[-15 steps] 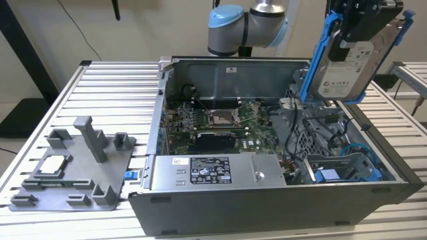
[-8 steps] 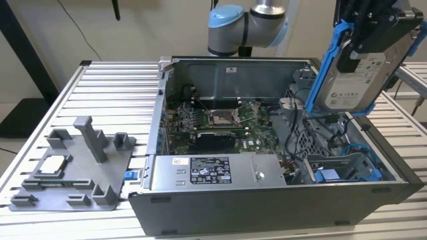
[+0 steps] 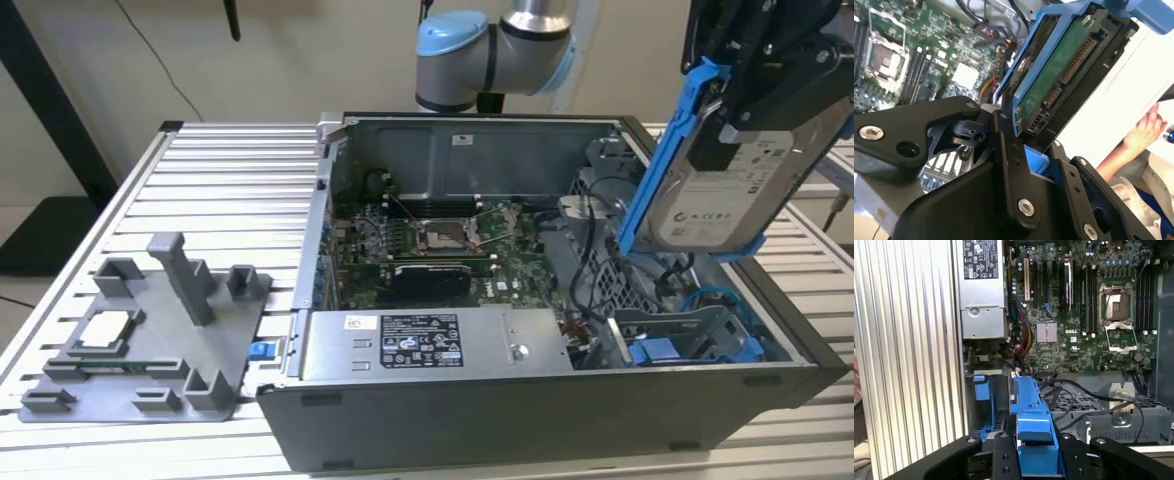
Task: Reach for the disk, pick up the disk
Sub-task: 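Pick up the disk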
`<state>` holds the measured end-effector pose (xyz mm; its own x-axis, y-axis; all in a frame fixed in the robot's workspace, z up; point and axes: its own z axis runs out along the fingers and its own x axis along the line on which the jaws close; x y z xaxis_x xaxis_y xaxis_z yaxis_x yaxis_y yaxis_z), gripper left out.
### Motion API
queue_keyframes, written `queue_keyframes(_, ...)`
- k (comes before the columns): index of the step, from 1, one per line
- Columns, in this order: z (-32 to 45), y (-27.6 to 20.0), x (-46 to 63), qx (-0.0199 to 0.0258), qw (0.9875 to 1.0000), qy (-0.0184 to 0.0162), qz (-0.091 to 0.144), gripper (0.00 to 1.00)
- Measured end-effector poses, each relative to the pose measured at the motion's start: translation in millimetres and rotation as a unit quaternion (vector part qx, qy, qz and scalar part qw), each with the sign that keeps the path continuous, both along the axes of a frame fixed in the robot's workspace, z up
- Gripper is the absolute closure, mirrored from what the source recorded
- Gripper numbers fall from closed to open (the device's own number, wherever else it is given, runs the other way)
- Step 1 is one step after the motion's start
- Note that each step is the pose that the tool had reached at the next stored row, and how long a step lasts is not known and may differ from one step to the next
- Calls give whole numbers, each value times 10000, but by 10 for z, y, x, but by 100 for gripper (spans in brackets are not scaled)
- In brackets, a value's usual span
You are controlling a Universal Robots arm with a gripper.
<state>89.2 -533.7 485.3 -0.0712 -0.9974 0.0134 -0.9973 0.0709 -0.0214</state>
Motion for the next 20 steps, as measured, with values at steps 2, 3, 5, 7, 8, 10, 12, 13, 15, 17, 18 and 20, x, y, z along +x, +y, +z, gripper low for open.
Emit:
queue_keyframes(2,0,-27,0,-98,9999,59,0,100)
queue_keyframes(3,0,-41,0,-139,9999,91,0,100)
queue_keyframes(5,-14,-72,2,-172,9998,134,2,100)
queue_keyframes(7,-43,-78,3,-152,9998,134,2,100)
queue_keyframes(8,-49,-78,5,-132,9998,135,3,100)
queue_keyframes(10,-69,-80,10,-81,9999,134,4,100)
queue_keyframes(12,-83,-84,19,-34,9999,134,5,100)
queue_keyframes(13,-90,-85,26,-9,9999,135,5,100)
queue_keyframes(15,-107,-94,53,23,9999,134,6,100)
queue_keyframes(17,-132,-101,81,39,9999,134,16,100)
queue_keyframes(18,-149,-104,87,37,9999,135,31,100)
queue_keyframes(20,-184,-119,88,38,9999,135,56,100)
